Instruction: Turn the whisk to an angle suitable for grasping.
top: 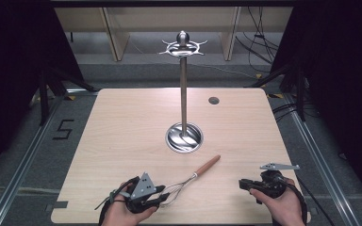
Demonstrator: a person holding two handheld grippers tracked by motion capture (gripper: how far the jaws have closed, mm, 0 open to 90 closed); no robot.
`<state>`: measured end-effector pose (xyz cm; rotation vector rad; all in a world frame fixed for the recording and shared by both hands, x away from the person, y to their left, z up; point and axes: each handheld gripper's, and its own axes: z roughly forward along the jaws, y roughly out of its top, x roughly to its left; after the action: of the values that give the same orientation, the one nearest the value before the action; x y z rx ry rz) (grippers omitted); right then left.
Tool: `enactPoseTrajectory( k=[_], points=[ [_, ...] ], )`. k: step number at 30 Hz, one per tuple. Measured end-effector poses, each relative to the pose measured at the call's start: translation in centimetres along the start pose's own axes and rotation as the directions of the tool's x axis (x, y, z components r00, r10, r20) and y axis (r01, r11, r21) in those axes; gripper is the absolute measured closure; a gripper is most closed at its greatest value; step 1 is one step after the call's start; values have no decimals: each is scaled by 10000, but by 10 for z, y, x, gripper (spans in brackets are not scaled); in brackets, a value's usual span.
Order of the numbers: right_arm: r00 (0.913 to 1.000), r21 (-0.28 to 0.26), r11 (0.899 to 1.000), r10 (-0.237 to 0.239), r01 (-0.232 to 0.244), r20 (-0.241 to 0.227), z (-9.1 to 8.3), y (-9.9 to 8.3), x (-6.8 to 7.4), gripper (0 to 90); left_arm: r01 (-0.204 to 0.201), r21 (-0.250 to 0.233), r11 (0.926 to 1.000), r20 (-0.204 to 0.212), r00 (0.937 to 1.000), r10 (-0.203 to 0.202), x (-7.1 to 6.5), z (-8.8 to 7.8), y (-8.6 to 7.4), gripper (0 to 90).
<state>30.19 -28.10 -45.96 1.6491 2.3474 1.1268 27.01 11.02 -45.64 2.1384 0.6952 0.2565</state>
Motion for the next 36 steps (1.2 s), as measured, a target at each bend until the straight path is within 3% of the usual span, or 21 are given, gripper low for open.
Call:
enactPoseTrajectory(
  k=[1, 2, 4, 7, 8, 11, 13, 14, 15, 16, 17, 18, 19, 20, 22, 24, 25, 26, 29, 35, 36],
  points=[
    [9994, -63, 9999, -144, 146, 310, 1, 0, -1, 816, 113, 26, 9999, 259, 9996, -114, -2, 2, 1, 783],
    [10000, 32, 10000, 0, 0, 79, 2, 0, -1, 821, 115, 150, 9998, 369, 9992, -120, -3, 4, 4, 825],
    [9998, 212, 9998, -33, 29, 197, 2, 1, -2, 829, 57, 386, 9992, 617, 9981, -80, -7, 9, 10, 886],
    [9997, 11, 9997, -242, 242, 80, 5, 3, -4, 832, -362, 927, 9950, 700, 9971, 298, -11, 19, 21, 892],
    [9995, 297, 9994, -155, 147, 267, 3, 4, -3, 831, -550, 1123, 9922, 823, 9956, 459, -10, 23, 25, 892],
    [9999, 474, 9988, -111, 106, 98, 2, 4, -3, 830, -587, 1335, 9893, 817, 9955, 480, -10, 32, 35, 892],
    [9996, 253, 9997, -63, 70, -274, 5, 2, -4, 827, -733, 1565, 9849, 792, 9950, 615, -8, 44, 46, 892],
    [9995, 252, 9996, -115, 123, -311, 6, 2, -5, 825, -1129, 1955, 9742, 977, 9907, 952, -5, 54, 58, 892],
    [9997, 397, 9992, 95, -86, -208, 6, 2, -4, 823, -1054, 2216, 9694, 1073, 9907, 832, -3, 59, 63, 892],
    [9995, 414, 9991, 84, -72, -293, 5, 2, -3, 821, -586, 2037, 9773, 917, 9950, 406, -5, 68, 68, 892],
    [9995, 414, 9991, 84, -72, -293, 5, 2, -3, 821, -586, 2037, 9773, 917, 9950, 406, -5, 68, 68, 892],
    [9995, 401, 9992, 59, -47, -299, 6, 2, -3, 818, -755, 2363, 9687, 937, 9941, 547, -2, 74, 73, 892],
    [9996, 397, 9992, 72, -62, -271, 6, 2, -3, 815, -465, 2270, 9728, 828, 9962, 283, -1, 82, 76, 892],
    [9997, 309, 9995, -46, 53, -234, 7, 2, -5, 814, -945, 2906, 9522, 773, 9942, 750, 5, 93, 84, 892],
    [9998, 353, 9993, 84, -77, -205, 7, 2, -5, 810, -593, 3091, 9492, 764, 9964, 374, 3, 105, 88, 892],
    [9998, 155, 9997, 159, -161, 134, 8, 1, -3, 808, -813, 3286, 9410, 745, 9954, 600, 0, 115, 90, 892],
    [9994, 400, 9992, 89, -75, -343, 7, 2, -6, 807, -904, 3425, 9352, 690, 9951, 709, -2, 120, 91, 892],
    [9995, 404, 9991, 102, -90, -284, 7, 2, -6, 807, -1294, 3783, 9166, 684, 9914, 1117, 0, 123, 93, 892],
    [9994, 403, 9991, 114, -101, -331, 7, 2, -6, 806, -1200, 3870, 9142, 551, 9927, 1070, 2, 132, 95, 892],
    [9995, 395, 9992, 108, -95, -312, 7, 2, -6, 803, -737, 3872, 9190, 259, 9973, 691, 11, 148, 102, 892],
    [9994, 443, 9989, 144, -131, -303, 7, 2, -6, 803, -386, 3720, 9274, 244, 9992, 318, 15, 152, 102, 892]
  ],
)
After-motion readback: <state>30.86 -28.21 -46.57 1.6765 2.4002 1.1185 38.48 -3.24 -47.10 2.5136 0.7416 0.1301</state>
